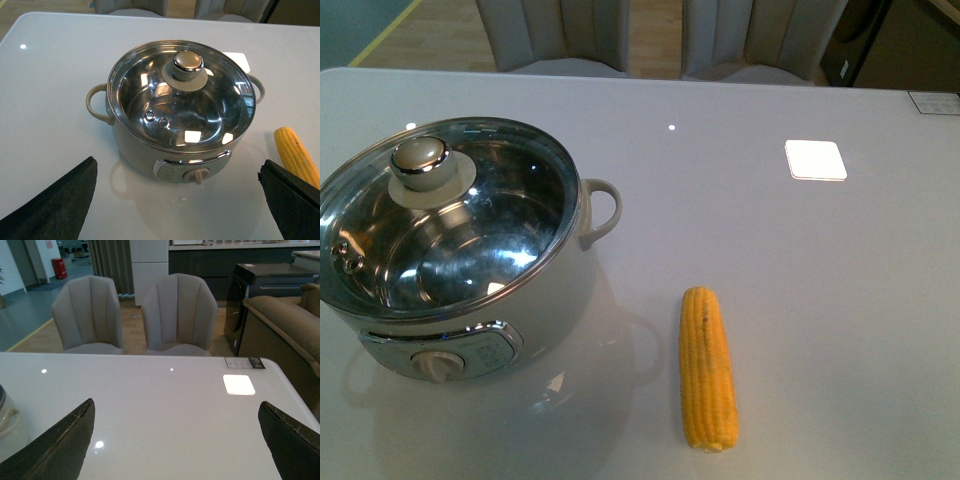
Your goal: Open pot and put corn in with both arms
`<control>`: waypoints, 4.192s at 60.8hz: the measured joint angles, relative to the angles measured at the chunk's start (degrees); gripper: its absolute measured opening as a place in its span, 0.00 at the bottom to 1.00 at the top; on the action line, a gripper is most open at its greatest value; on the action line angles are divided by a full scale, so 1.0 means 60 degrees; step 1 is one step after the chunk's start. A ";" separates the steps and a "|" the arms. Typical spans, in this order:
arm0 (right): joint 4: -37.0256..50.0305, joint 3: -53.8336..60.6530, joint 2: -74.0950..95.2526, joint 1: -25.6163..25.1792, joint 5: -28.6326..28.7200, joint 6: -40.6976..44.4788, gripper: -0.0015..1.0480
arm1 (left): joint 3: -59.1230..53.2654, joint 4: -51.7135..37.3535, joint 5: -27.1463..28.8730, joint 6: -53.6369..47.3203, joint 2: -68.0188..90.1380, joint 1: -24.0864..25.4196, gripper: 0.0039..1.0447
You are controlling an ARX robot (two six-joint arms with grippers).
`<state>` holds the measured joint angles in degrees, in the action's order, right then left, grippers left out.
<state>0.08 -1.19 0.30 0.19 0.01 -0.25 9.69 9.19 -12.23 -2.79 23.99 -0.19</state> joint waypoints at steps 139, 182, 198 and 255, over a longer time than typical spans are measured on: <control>0.0000 0.0000 0.0000 0.0000 -0.0004 0.0000 0.92 | 0.4499 -1.1774 0.2954 0.1118 1.5915 -0.2025 0.40; 0.0000 0.0000 0.0000 0.0000 -0.0004 0.0000 0.92 | 0.4561 -1.0550 0.3118 0.1100 1.4542 -0.1902 0.39; 0.0000 0.0000 0.0000 0.0000 -0.0004 0.0000 0.92 | 0.4561 -1.0061 0.3034 0.0984 1.3704 -0.1796 0.39; 0.0000 0.0004 0.0000 0.0000 0.0000 0.0000 0.92 | 0.4608 -1.0138 0.0841 0.0423 1.2910 0.3118 0.39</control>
<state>0.08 -1.17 0.30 0.19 0.01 -0.25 37.34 -51.64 -7.18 -0.25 101.45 18.52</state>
